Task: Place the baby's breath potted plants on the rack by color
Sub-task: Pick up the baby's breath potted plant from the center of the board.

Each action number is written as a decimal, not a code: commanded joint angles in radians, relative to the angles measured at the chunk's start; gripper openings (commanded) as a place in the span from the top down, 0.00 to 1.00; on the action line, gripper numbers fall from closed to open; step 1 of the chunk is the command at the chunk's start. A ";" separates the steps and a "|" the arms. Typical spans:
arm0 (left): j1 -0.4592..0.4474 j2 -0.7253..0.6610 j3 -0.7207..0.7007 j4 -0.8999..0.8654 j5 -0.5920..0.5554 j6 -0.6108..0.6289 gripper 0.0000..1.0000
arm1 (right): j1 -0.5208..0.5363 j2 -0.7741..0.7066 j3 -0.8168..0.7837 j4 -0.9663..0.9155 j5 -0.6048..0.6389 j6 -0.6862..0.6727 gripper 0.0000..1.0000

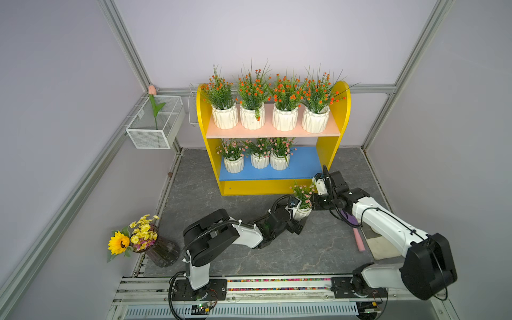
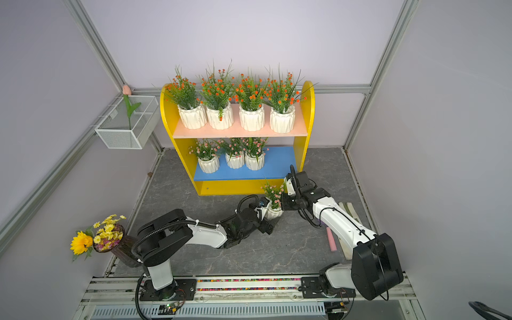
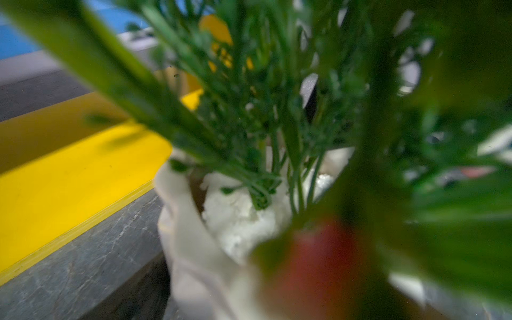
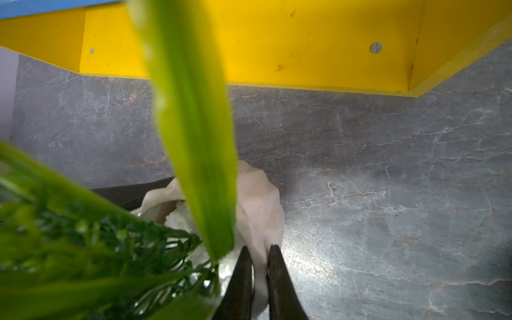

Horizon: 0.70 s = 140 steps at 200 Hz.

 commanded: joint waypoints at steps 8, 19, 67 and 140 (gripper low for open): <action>-0.009 -0.020 0.015 0.067 0.008 0.015 0.01 | 0.027 -0.037 -0.012 0.028 -0.156 0.022 0.89; -0.011 -0.021 0.014 0.067 0.008 0.018 0.02 | 0.028 -0.038 -0.016 0.033 -0.173 0.022 0.89; -0.013 -0.028 0.005 0.095 0.027 0.036 0.02 | 0.029 -0.027 -0.012 0.012 -0.208 0.001 0.90; -0.013 -0.021 -0.007 0.122 0.066 0.013 0.00 | 0.030 -0.026 -0.013 0.016 -0.204 0.006 0.90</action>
